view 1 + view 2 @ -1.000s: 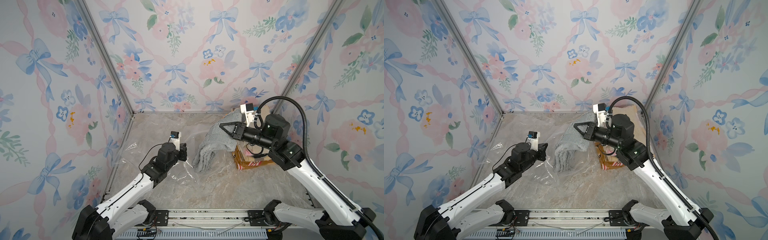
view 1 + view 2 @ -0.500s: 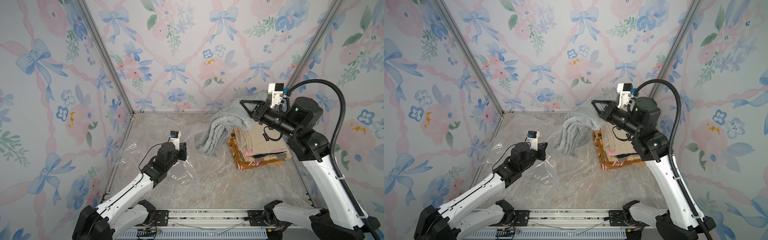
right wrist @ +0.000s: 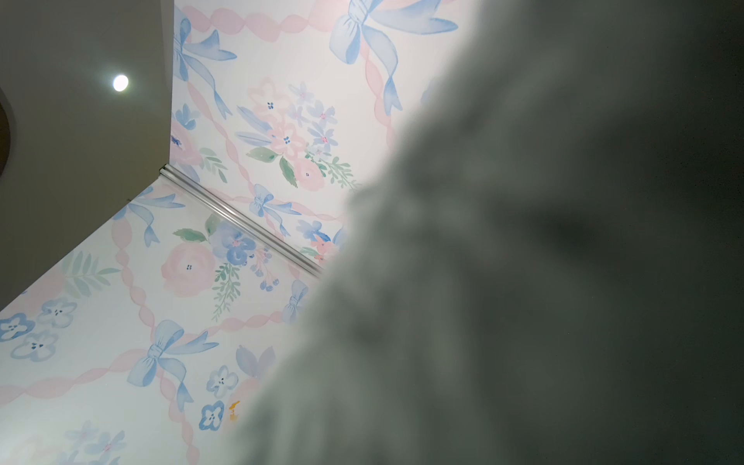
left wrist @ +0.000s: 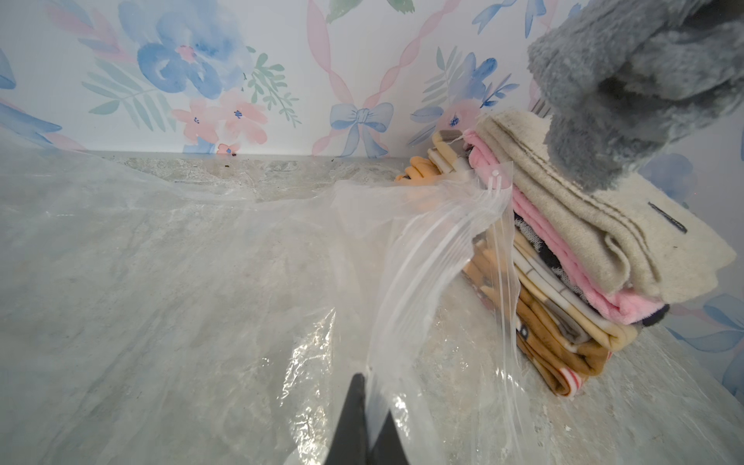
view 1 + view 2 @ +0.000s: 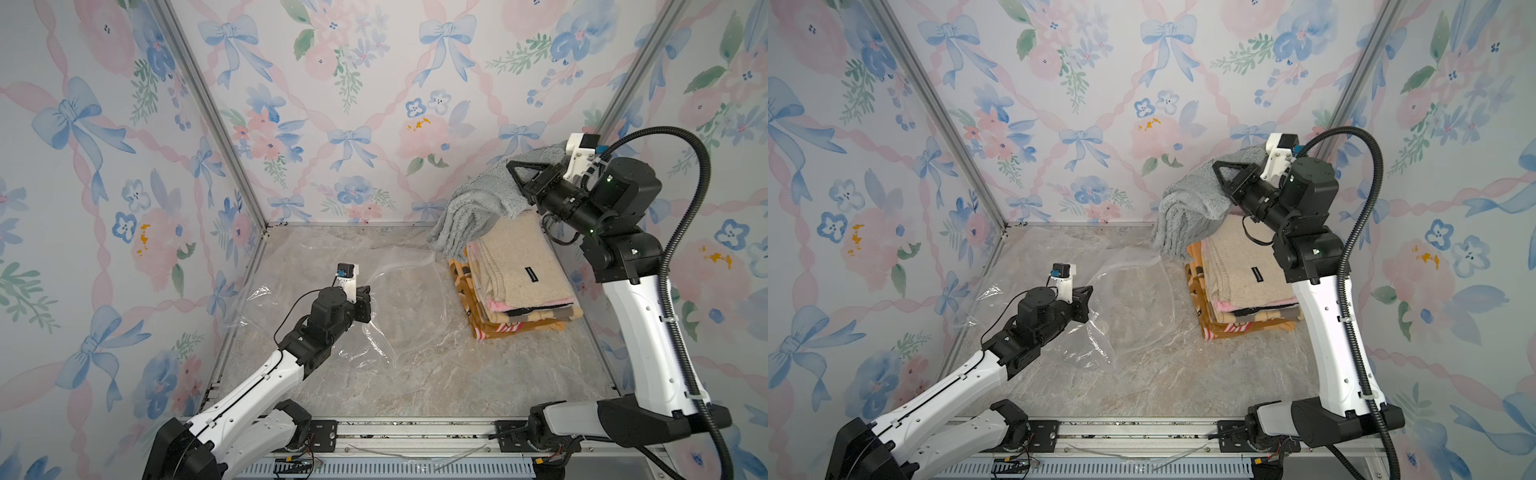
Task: Take the blanket out of the vacuum bag
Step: Place the blanket at the corner of the board.
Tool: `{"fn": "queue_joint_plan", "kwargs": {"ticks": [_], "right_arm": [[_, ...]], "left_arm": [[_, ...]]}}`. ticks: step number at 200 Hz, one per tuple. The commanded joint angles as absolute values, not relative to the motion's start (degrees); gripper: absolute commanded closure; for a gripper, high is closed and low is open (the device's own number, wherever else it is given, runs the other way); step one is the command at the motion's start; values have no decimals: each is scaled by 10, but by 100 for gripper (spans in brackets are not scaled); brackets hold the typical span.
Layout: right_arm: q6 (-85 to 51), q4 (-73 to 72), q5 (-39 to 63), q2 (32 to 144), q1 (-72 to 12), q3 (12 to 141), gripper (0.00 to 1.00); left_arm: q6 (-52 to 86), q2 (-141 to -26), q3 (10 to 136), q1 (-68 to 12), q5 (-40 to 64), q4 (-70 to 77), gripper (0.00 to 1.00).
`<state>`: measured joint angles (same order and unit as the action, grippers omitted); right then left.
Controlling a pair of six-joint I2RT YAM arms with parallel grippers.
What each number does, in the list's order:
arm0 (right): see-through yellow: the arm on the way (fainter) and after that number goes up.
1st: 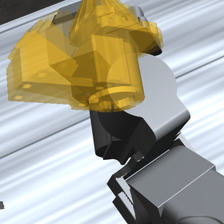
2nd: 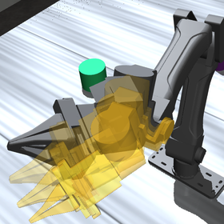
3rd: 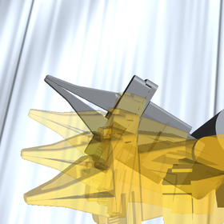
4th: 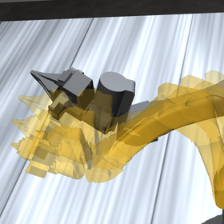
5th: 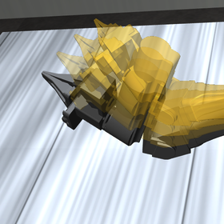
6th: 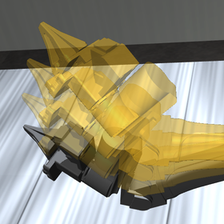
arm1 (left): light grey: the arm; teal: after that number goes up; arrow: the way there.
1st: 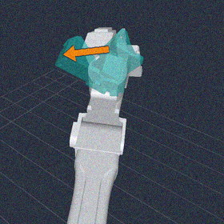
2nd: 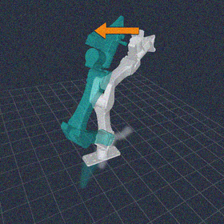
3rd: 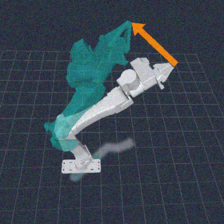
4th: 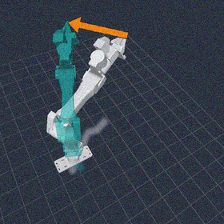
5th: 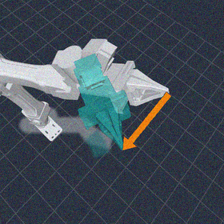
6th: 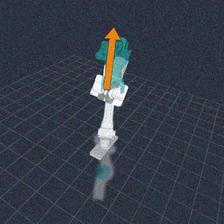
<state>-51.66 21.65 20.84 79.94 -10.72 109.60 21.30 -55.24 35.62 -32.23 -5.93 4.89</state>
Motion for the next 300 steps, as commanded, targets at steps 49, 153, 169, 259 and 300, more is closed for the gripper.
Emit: {"fn": "queue_joint_plan", "kwargs": {"ticks": [49, 153, 169, 259, 300], "right_arm": [[-466, 99, 75, 866, -96, 1160, 100], [-450, 15, 16, 1029, -76, 1275, 100], [-443, 12, 7, 1048, -73, 1293, 100], [-456, -12, -31, 1127, -61, 1338, 100], [-452, -12, -45, 1150, -55, 1362, 100]], "left_arm": [[225, -530, 336, -317, -51, 58, 100], [221, -539, 330, -302, -48, 57, 100], [218, -544, 332, -297, -45, 58, 100], [213, -606, 358, -277, -13, 83, 100], [214, -614, 354, -275, -9, 89, 100]]}}
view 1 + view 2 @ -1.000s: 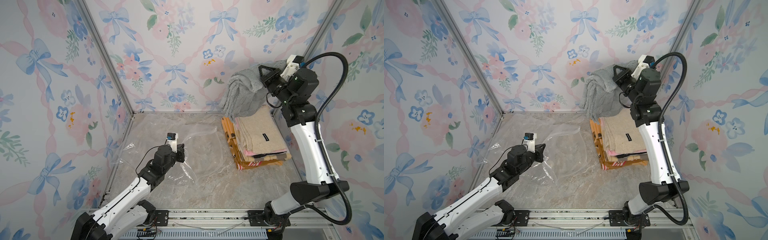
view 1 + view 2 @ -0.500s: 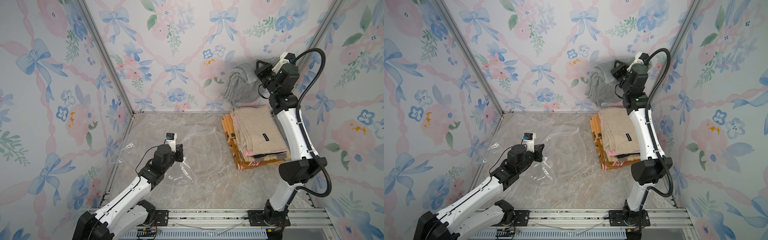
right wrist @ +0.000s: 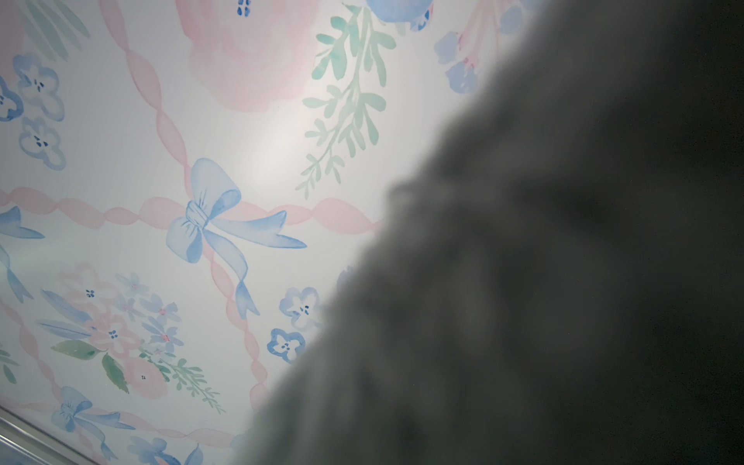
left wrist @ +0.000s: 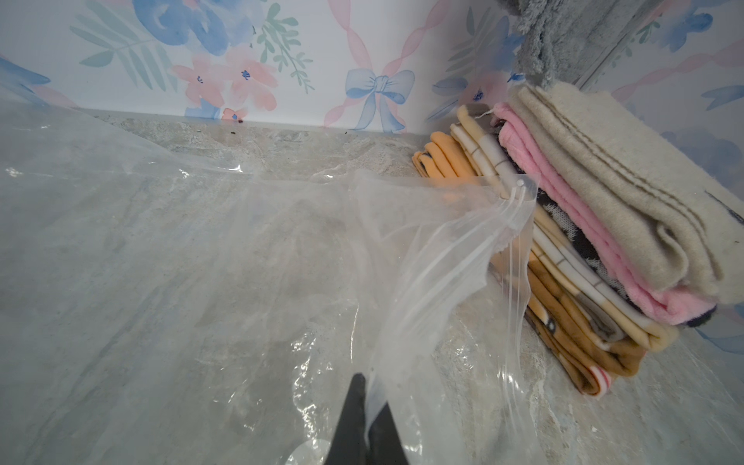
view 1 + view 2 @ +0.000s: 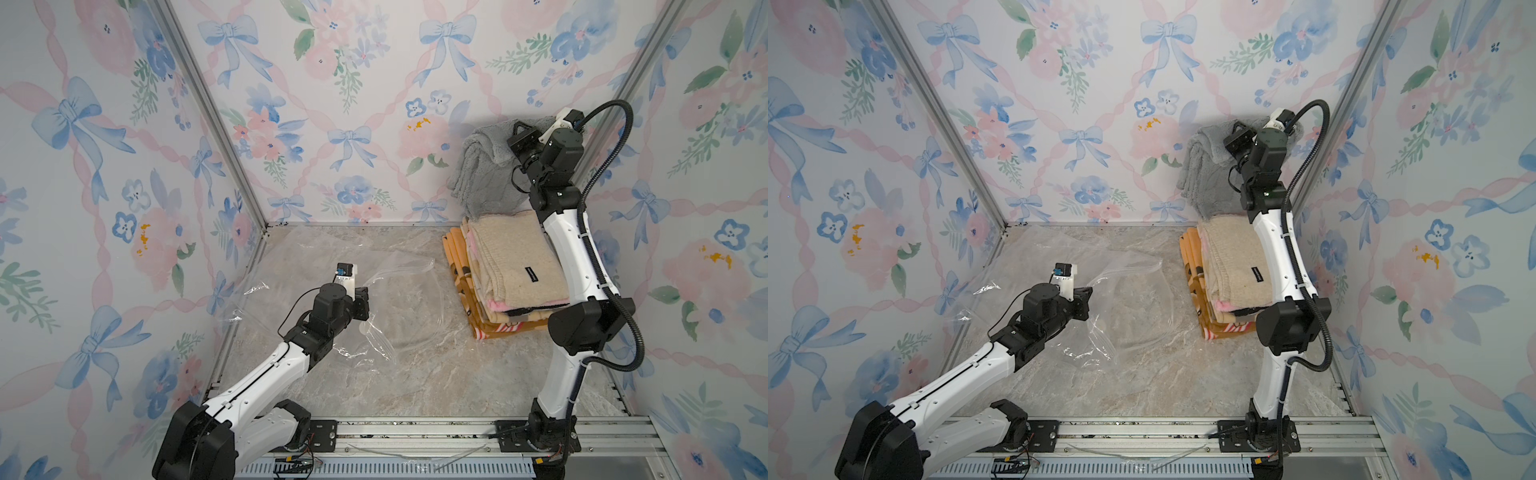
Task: Take the blanket out of the vacuum bag
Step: Place the blanket at the corner of the board.
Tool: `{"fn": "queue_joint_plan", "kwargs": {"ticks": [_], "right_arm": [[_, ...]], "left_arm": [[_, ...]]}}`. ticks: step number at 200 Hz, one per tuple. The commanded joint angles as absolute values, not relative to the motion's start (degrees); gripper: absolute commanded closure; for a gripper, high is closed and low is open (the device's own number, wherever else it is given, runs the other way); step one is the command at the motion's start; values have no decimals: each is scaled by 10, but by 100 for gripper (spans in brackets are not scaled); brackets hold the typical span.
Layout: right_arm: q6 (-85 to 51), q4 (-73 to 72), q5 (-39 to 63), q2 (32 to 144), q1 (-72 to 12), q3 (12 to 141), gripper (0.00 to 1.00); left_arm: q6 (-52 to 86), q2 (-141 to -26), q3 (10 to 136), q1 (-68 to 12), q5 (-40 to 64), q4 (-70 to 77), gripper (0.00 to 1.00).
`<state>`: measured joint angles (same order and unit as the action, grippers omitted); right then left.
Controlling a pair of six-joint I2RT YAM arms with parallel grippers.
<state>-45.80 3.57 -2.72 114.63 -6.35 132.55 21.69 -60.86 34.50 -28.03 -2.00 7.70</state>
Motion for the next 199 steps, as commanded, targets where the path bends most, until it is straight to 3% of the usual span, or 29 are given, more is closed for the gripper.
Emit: {"fn": "queue_joint_plan", "kwargs": {"ticks": [1, 63, 199], "right_arm": [[-452, -12, -45, 1151, -54, 1363, 100], [-450, 13, -51, 1183, -48, 1406, 100], [-443, -42, -69, 1000, -43, 1111, 100]], "left_arm": [[214, -614, 354, -275, -10, 89, 100], [214, -622, 352, -266, -1, 94, 100], [230, -622, 344, -264, 27, 107, 100]]}}
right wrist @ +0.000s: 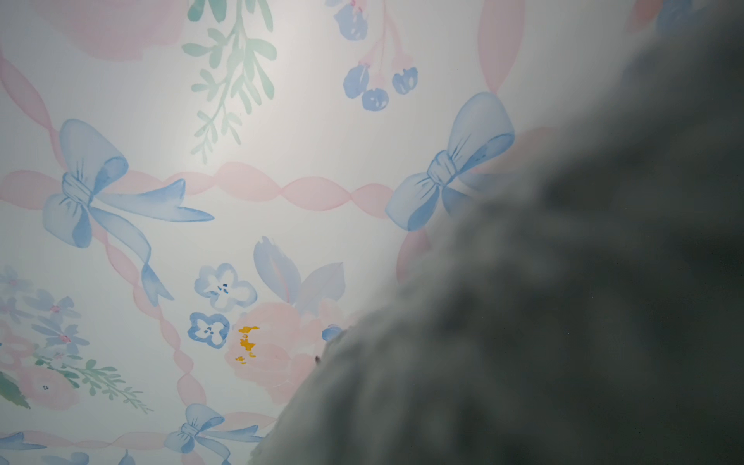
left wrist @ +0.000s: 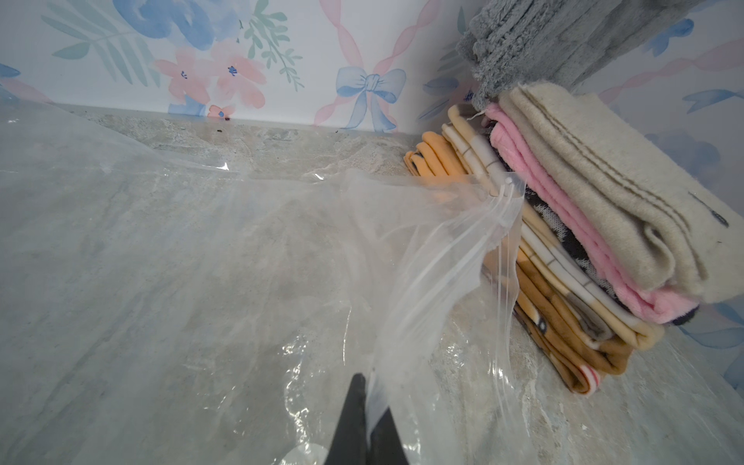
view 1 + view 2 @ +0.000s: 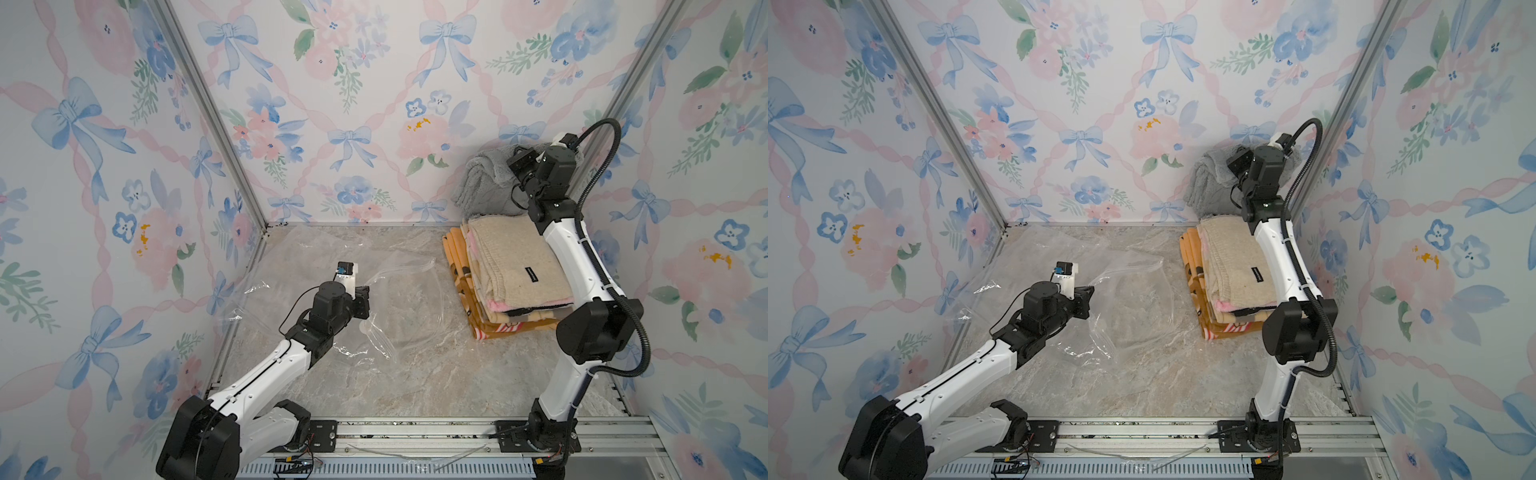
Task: Take the blanket out of the vacuum bag
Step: Place the blanket at the corner of the board.
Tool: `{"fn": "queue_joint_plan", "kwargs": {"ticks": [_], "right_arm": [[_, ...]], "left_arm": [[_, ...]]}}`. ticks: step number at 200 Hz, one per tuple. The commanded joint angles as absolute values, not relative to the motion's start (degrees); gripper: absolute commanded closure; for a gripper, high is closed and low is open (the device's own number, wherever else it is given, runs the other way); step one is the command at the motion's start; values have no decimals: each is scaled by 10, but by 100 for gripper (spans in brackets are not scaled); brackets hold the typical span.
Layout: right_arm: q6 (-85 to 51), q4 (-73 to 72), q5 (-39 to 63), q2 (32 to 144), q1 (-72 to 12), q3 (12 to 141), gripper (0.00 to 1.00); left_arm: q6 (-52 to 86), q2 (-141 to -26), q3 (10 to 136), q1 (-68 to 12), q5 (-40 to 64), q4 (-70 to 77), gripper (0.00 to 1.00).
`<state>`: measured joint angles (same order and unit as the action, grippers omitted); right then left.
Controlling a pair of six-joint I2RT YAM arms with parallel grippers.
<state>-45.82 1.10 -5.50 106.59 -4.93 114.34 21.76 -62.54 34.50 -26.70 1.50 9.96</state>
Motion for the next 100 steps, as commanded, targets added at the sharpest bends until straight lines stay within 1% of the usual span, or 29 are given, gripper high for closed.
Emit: {"fn": "queue_joint_plan", "kwargs": {"ticks": [1, 100], "right_arm": [[-443, -41, -69, 998, -42, 1109, 100], [-395, 1, -46, 858, -33, 945, 100]], "left_arm": [[230, -621, 344, -264, 27, 107, 100], [246, -600, 337, -265, 36, 102, 100]]}}
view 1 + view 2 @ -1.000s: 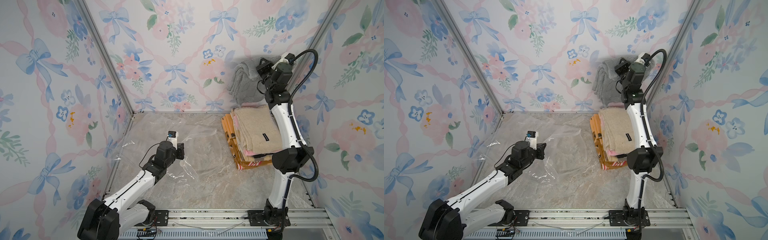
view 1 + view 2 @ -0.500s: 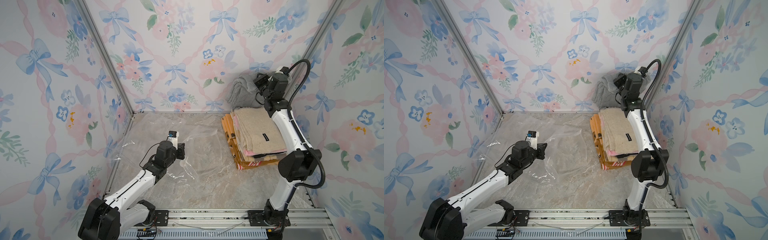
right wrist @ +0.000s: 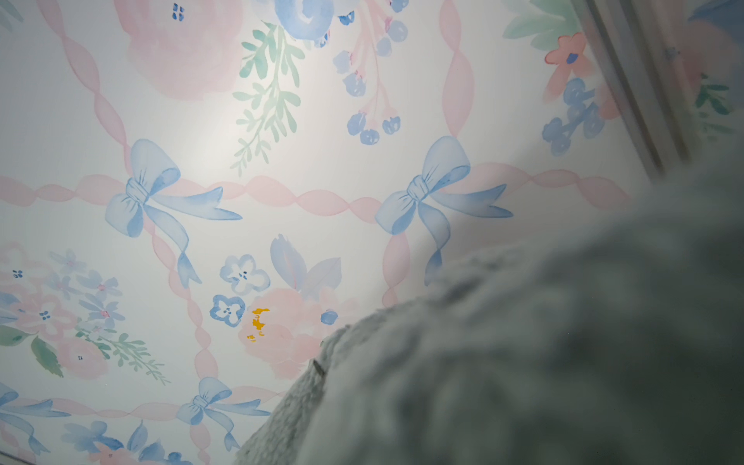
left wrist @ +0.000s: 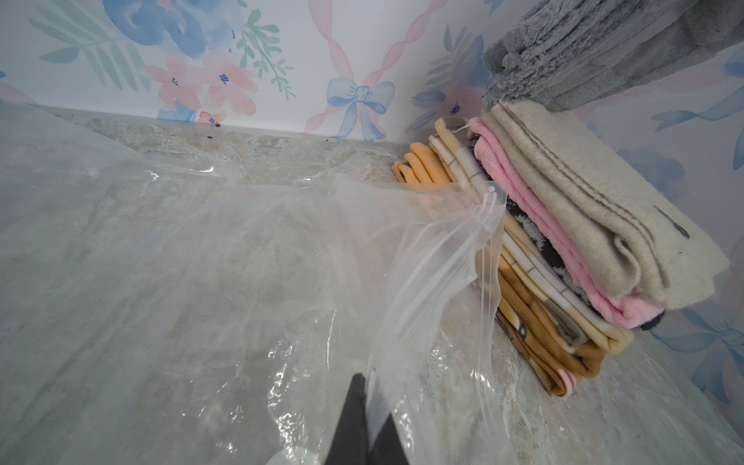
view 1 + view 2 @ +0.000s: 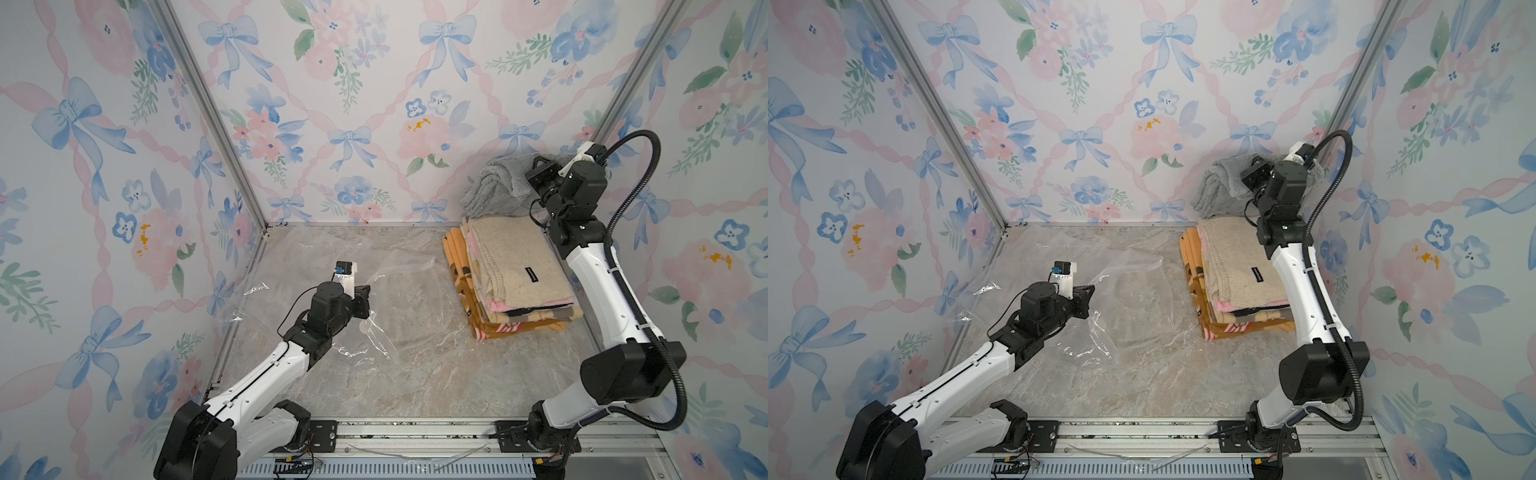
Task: Take the blanket out of the vacuum bag
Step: Place the blanket at the corner of the board.
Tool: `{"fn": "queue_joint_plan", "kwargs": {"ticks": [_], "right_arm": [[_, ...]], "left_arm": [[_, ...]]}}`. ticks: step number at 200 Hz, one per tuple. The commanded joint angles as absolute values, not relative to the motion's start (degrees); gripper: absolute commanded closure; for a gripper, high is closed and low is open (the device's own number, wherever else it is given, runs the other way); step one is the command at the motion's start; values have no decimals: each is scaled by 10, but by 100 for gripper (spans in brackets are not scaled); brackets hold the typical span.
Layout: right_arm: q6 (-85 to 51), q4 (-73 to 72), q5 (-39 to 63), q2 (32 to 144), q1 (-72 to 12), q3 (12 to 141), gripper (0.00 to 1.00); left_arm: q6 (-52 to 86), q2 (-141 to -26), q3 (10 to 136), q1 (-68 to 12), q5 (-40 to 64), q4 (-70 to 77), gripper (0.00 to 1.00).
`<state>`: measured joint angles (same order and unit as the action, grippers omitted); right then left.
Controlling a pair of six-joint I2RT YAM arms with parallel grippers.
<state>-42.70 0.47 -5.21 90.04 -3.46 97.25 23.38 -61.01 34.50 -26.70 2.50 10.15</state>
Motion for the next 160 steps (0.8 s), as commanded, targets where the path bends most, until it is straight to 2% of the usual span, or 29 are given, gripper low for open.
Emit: {"fn": "queue_joint_plan", "kwargs": {"ticks": [1, 76, 160], "right_arm": [[-395, 1, -46, 856, -33, 942, 100], [-437, 91, -101, 722, -45, 732, 98], [-504, 297, -118, 696, -88, 742, 100]], "left_arm": [[246, -600, 337, -265, 36, 103, 100], [254, -592, 343, -272, 36, 100, 100], [251, -607, 351, -275, 42, 90, 100]]}}
